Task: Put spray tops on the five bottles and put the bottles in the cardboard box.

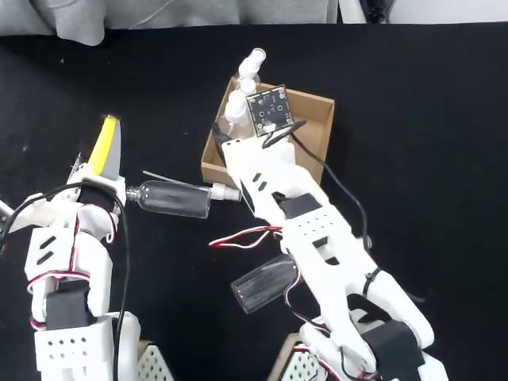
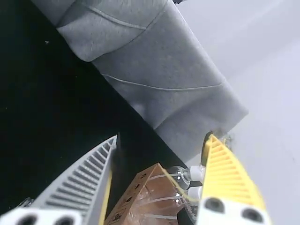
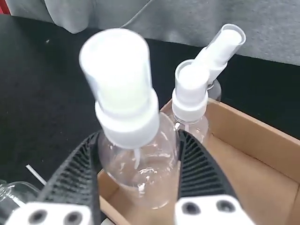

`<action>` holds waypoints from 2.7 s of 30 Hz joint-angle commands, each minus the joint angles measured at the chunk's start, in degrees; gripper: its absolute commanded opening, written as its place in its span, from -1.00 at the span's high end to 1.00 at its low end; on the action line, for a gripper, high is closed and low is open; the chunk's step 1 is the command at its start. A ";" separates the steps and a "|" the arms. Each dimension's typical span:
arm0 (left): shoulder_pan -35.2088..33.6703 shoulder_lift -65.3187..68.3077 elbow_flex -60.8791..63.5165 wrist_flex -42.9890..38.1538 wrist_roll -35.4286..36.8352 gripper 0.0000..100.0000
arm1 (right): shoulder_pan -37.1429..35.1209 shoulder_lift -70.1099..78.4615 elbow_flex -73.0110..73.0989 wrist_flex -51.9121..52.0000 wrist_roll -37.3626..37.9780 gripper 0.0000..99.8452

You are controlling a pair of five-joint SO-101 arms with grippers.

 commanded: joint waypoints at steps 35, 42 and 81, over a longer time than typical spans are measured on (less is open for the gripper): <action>-0.40 -0.62 0.22 -1.41 0.35 0.45 | 1.32 8.66 -3.65 -1.76 -0.44 0.88; -0.40 -0.62 0.22 -1.41 0.35 0.45 | 1.23 8.75 -3.56 -1.67 -0.44 0.88; -0.84 -0.62 0.04 -1.49 0.35 0.45 | 0.00 14.11 -5.76 -1.32 -0.44 0.54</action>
